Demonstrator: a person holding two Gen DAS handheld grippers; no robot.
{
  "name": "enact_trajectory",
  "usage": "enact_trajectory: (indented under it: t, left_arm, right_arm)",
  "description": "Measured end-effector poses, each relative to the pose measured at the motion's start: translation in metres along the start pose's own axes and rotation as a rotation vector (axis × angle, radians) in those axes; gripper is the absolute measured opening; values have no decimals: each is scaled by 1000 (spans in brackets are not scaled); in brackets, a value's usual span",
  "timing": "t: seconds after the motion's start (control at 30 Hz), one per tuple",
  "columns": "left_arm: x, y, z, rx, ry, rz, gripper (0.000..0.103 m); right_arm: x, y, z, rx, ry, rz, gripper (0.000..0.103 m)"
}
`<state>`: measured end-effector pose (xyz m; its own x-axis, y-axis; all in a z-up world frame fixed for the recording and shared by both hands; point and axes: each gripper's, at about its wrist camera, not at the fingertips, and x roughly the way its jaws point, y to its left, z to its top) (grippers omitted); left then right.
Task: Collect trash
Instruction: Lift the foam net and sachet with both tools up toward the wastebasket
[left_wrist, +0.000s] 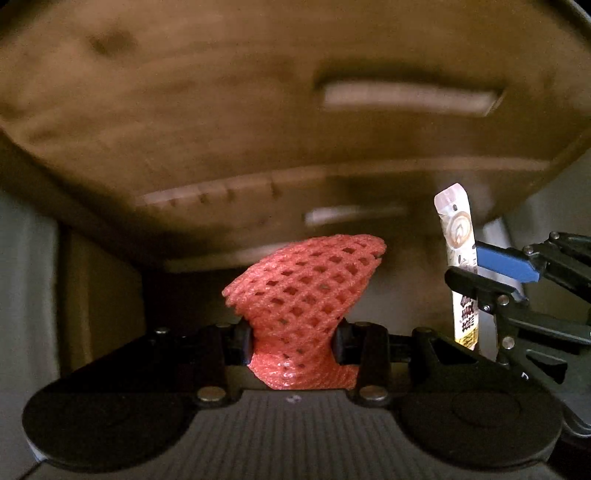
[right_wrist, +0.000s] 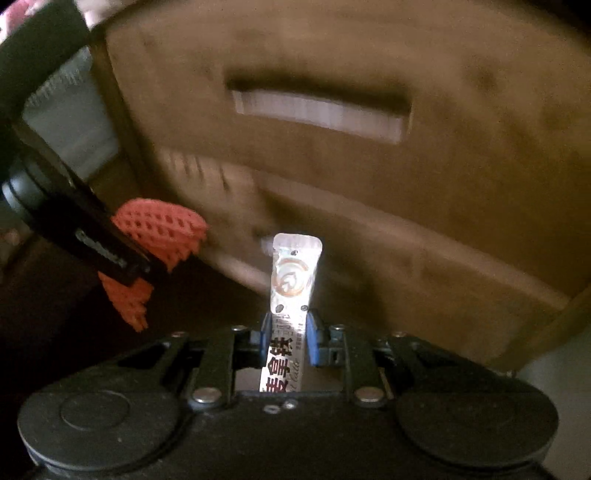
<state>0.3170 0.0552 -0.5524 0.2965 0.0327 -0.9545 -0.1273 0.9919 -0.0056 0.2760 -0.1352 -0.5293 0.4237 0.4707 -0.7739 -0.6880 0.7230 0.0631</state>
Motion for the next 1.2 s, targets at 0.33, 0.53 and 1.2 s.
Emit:
enact_trajectory:
  t: [0.33, 0.53, 1.2]
  left_arm:
    - [-121, 0, 7, -27, -278, -14, 37]
    - [-201, 1, 20, 24, -459, 13, 37]
    - [-444, -10, 134, 77, -952, 154, 39]
  right_arm:
    - [-103, 3, 54, 8, -327, 8, 19]
    - [-163, -6, 94, 19, -501, 54, 19]
    - [-316, -24, 304, -134, -939, 25, 19]
